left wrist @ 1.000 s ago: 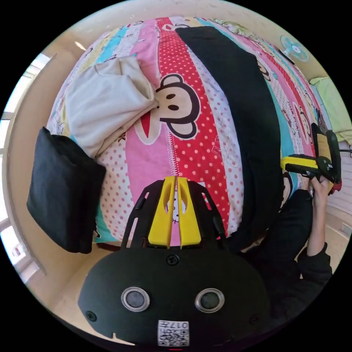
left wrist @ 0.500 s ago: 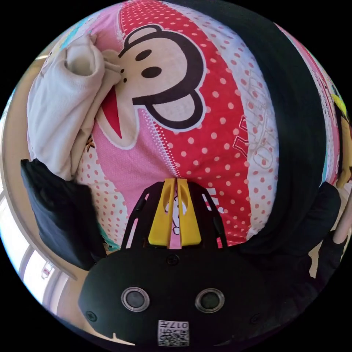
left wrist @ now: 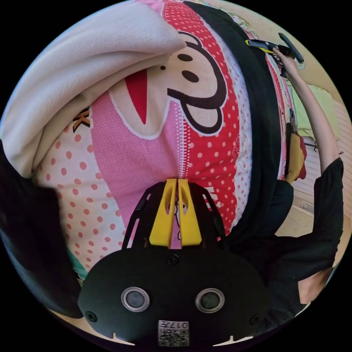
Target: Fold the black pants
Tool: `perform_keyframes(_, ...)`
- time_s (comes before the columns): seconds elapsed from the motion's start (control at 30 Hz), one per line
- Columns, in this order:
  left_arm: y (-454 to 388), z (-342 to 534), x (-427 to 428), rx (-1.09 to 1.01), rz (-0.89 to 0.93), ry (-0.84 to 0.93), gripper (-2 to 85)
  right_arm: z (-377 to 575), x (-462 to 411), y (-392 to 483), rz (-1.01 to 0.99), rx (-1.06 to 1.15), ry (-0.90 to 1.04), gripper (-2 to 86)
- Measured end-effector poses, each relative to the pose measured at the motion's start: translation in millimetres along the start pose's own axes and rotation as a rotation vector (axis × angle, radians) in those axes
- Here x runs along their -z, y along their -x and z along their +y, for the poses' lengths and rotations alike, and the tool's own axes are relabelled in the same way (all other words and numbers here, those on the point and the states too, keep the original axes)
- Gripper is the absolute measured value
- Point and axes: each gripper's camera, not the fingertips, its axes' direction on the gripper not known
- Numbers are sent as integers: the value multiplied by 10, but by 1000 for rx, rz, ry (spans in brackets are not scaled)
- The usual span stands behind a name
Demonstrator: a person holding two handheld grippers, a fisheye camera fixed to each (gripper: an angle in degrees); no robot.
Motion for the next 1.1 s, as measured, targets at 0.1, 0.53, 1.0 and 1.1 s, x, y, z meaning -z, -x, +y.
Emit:
perform_keyframes(0.1,30,-5,26,-21,-1,-2,-8,213,293,-186,-77,-7,-170,53)
perform_keyframes(0.53,225,264,119,17,45,-125,-7,1867,-57,-1543,-582,-380,-470,130)
perform_keyframes(1.0,-357,1394,276,63,432,-530,104,4472,-1048,-627,-1000,-444,-334,104)
perform_keyframes(1.1,-615,1481,-52,38,400,-419,130,4769,-1024,-462,-1007,-384,-336,111)
